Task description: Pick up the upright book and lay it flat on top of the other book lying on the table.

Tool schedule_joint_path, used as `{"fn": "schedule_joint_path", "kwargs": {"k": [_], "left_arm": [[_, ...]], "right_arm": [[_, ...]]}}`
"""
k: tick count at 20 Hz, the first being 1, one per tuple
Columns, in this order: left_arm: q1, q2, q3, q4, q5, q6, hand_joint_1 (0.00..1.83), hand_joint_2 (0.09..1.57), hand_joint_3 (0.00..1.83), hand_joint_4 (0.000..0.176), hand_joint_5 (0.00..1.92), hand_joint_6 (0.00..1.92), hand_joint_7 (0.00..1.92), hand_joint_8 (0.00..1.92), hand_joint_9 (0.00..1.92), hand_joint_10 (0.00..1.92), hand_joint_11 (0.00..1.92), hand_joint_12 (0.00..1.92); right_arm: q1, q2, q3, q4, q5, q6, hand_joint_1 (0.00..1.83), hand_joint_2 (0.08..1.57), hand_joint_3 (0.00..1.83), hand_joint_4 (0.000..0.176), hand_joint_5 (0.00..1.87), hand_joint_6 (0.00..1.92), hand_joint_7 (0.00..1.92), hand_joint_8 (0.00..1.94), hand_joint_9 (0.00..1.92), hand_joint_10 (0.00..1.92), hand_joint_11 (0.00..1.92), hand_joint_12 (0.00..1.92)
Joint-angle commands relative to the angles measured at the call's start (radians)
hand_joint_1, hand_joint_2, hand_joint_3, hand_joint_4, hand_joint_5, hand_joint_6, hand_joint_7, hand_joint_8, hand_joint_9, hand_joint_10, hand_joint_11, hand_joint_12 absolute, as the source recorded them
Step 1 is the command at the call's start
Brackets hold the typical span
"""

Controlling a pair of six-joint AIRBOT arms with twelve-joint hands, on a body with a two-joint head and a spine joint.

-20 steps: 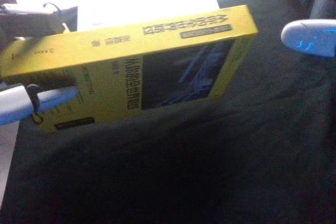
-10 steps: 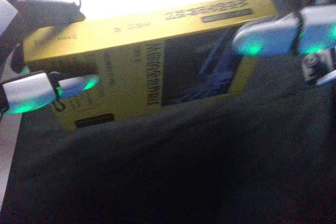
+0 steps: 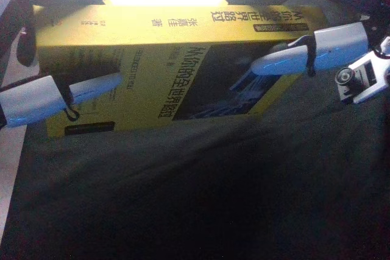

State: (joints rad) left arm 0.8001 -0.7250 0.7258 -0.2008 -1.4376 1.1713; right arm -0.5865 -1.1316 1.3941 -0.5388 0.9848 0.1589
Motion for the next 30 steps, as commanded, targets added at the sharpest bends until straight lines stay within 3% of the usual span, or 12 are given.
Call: {"fn": "schedule_joint_path", "kwargs": {"k": [1,2,4,5,6,7,8,11,20,21,26,30], "left_arm": [[-0.018,0.007,-0.001,0.021,-0.228,-0.019,1.26,1.13,0.00,0.000,0.84,0.98,1.07,1.11,1.40,0.97,1.31,1.29],[-0.016,0.009,-0.003,0.021,-0.236,-0.019,1.26,1.14,0.00,0.000,0.82,1.01,1.03,1.16,1.38,1.01,1.30,1.34],[-0.008,0.014,-0.006,0.021,-0.243,-0.019,1.34,1.18,0.01,0.000,0.68,1.13,0.90,1.24,0.97,1.34,0.86,1.52],[-0.005,0.016,-0.007,0.019,-0.241,-0.019,0.95,1.18,0.01,0.017,0.24,0.72,0.33,0.88,0.33,1.06,0.17,1.41],[-0.001,0.019,-0.008,0.013,-0.236,-0.019,0.69,1.13,0.00,0.144,0.05,0.33,0.07,0.33,0.07,0.44,0.03,0.80],[0.006,0.021,-0.009,0.006,-0.234,-0.019,0.55,1.04,0.00,0.170,0.01,0.06,0.01,0.07,0.01,0.09,0.01,0.16],[0.021,0.027,-0.013,-0.004,-0.237,-0.019,0.46,1.03,0.00,0.175,0.00,0.01,0.00,0.01,0.00,0.02,0.00,0.03],[0.050,0.034,-0.018,-0.032,-0.231,-0.019,0.49,1.07,0.00,0.176,0.00,0.00,0.00,0.00,0.00,0.00,0.00,0.00],[0.231,0.043,-0.065,-0.150,-0.240,-0.019,0.53,1.10,0.01,0.176,0.00,0.00,0.00,0.00,0.00,0.00,0.00,0.00],[0.244,0.037,-0.068,-0.157,-0.245,-0.019,0.52,1.08,0.00,0.176,0.00,0.00,0.00,0.00,0.00,0.00,0.00,0.00],[0.278,0.013,-0.077,-0.163,-0.249,-0.019,0.53,1.10,0.01,0.175,0.00,0.00,0.00,0.00,0.00,0.00,0.00,0.00],[0.278,-0.011,-0.065,-0.163,-0.253,-0.019,0.55,1.12,0.01,0.132,0.00,0.00,0.00,0.00,0.00,0.00,0.00,0.00]], "right_arm": [[0.013,-0.004,0.004,0.047,0.032,0.010,1.22,1.22,0.01,0.000,0.70,1.20,0.87,1.44,1.21,1.57,1.22,1.83],[0.013,-0.004,0.007,0.048,0.028,0.010,1.22,1.22,0.00,0.000,0.68,1.22,0.90,1.40,1.15,1.48,1.16,1.78],[0.013,-0.003,0.011,0.052,0.027,0.010,1.13,1.20,0.00,0.000,0.81,1.24,1.19,1.71,1.41,1.88,1.49,1.92],[0.013,-0.003,0.011,0.054,0.027,0.010,1.13,1.20,0.00,0.000,0.82,1.23,1.28,1.89,1.51,1.91,1.60,1.92],[0.013,-0.003,0.011,0.054,0.027,0.010,1.14,1.18,0.00,0.000,0.85,1.18,1.30,1.89,1.50,1.92,1.55,1.92],[0.013,-0.001,0.011,0.055,0.028,0.010,1.13,1.20,0.00,0.000,0.82,1.23,1.16,1.73,1.32,1.87,1.39,1.92],[0.014,0.009,0.009,0.058,0.032,0.009,1.13,1.20,0.00,0.000,0.82,1.24,1.19,1.87,1.36,1.91,1.44,1.92],[0.021,0.039,-0.004,0.092,0.066,-0.015,1.14,1.19,0.00,0.000,0.84,1.21,1.41,1.94,1.55,1.92,1.63,1.92],[0.151,0.089,-0.022,0.139,0.046,-0.190,1.11,1.22,0.00,0.000,0.77,1.30,1.27,1.94,1.40,1.92,1.38,1.92],[0.177,0.091,-0.017,0.139,0.030,-0.195,1.21,1.22,0.00,0.000,0.76,1.30,0.84,1.36,1.13,1.58,1.06,1.88],[0.304,0.085,0.003,0.140,-0.131,-0.394,1.24,1.19,0.00,0.000,0.71,1.22,0.99,1.17,1.06,1.27,0.99,1.72],[0.432,0.058,0.042,0.092,-0.256,-0.479,1.24,1.18,0.00,0.000,0.71,1.24,1.02,1.12,1.08,1.13,0.85,1.74]]}}
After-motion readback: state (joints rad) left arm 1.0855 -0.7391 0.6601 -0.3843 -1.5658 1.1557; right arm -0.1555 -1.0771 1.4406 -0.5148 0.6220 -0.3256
